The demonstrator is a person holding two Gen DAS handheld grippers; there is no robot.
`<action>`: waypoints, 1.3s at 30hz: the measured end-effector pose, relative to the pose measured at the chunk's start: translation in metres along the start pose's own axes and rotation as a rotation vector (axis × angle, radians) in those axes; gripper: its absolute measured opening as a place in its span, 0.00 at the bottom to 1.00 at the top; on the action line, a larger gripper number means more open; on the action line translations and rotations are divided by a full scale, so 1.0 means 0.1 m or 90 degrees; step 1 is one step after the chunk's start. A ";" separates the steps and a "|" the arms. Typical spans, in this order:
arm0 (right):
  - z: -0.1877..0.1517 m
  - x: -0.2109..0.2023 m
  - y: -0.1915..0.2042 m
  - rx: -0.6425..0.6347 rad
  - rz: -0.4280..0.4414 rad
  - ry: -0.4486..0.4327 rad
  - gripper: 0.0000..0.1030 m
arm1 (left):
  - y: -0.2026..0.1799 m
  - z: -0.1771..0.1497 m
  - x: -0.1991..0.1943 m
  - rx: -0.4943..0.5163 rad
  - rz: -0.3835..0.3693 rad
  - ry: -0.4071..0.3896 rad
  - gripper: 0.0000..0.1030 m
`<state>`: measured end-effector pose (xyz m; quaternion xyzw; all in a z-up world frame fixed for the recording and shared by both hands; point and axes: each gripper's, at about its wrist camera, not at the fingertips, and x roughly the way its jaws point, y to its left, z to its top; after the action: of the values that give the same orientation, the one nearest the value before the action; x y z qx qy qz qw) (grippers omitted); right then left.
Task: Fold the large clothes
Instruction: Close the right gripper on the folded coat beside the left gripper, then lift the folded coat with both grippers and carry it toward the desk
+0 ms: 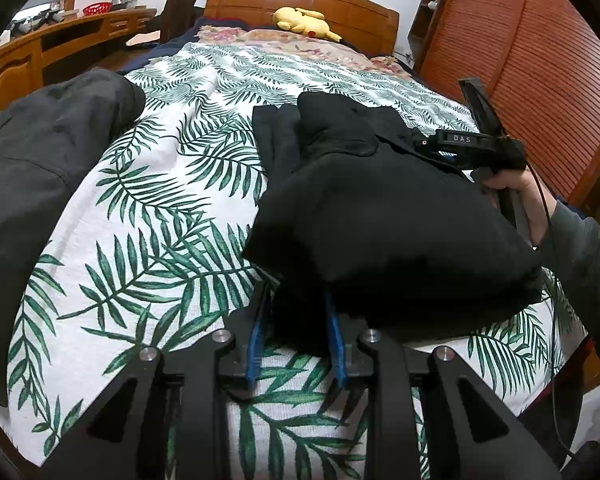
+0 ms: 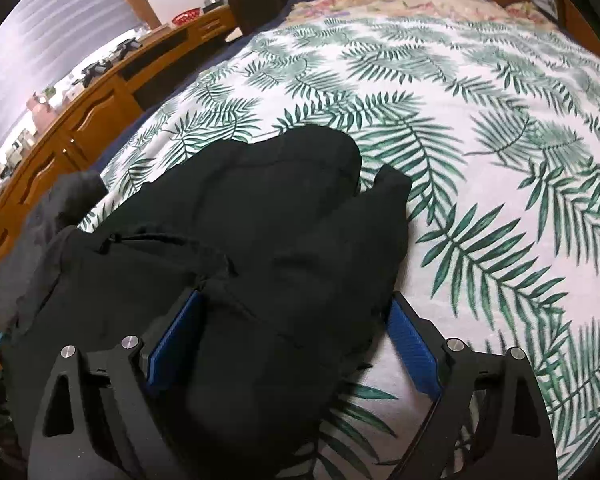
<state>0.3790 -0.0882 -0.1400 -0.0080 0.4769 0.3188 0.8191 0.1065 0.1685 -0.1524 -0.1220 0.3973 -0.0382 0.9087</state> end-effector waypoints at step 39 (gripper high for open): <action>0.31 -0.73 1.55 -0.207 -0.038 -0.169 0.18 | 0.50 0.31 -1.21 0.034 0.055 -0.170 0.01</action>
<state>0.2956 0.0071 -0.0205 -0.1120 0.3069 0.3654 0.8717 0.0457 0.2427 -0.0584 -0.0841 0.2763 0.0069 0.9574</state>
